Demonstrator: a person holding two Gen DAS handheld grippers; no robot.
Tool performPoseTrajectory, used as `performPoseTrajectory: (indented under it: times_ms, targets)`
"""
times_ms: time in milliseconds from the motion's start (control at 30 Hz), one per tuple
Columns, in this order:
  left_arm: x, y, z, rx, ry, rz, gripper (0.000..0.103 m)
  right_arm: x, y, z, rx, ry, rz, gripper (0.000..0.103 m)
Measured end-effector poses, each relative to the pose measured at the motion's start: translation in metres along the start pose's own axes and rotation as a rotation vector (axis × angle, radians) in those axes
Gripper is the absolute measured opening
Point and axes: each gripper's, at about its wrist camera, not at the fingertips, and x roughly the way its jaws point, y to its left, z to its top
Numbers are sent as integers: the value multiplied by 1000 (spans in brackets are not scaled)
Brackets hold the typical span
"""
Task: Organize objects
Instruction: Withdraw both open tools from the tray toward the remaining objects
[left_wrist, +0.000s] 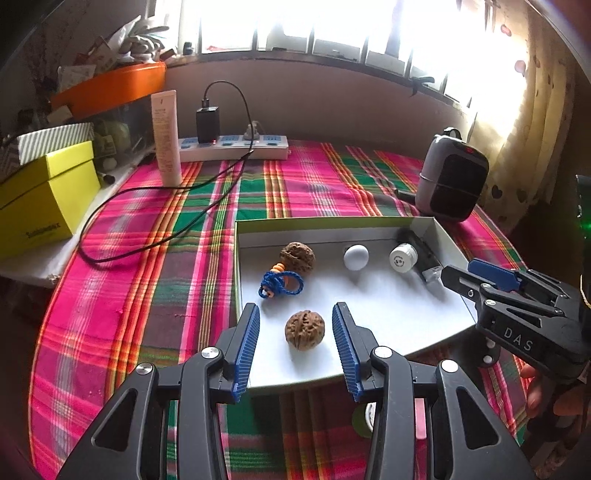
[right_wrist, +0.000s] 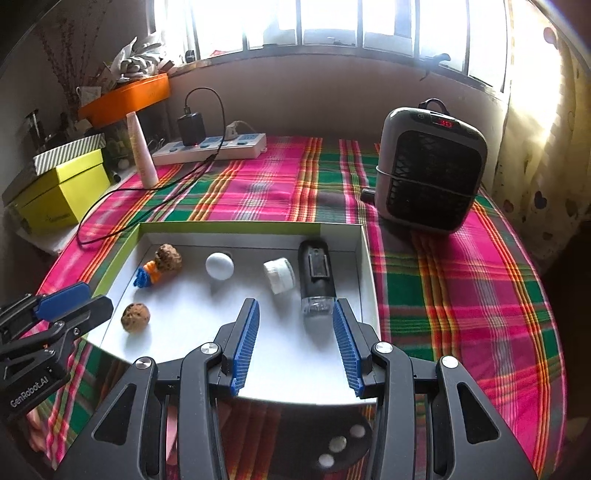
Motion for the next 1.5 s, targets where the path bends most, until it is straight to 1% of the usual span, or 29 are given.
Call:
performPoseTrajectory:
  times_ms: [367,500,733,1067,1367,1500]
  targets:
    - [-15,0,-12,-3,-12,-10,40,-18,7,-13,-1,-26,8,43]
    - [-20,4,-18,-20,-8,-19,40,-24,8,-19,-1,-35,1,43]
    - [-30,4,-28,-16,-16,-53,42,-35,7,-31,8,-43,2,43]
    - [-29,-8,-46,19,31,-124,43,-48,4,-56,16,-42,5,43]
    - [-29,-14,-55,29,48,-169,45,-53,3,-72,20,-33,8,43]
    - [-27,-17,-58,22,60,-191,48,-54,2,-77,21,-25,10,43]
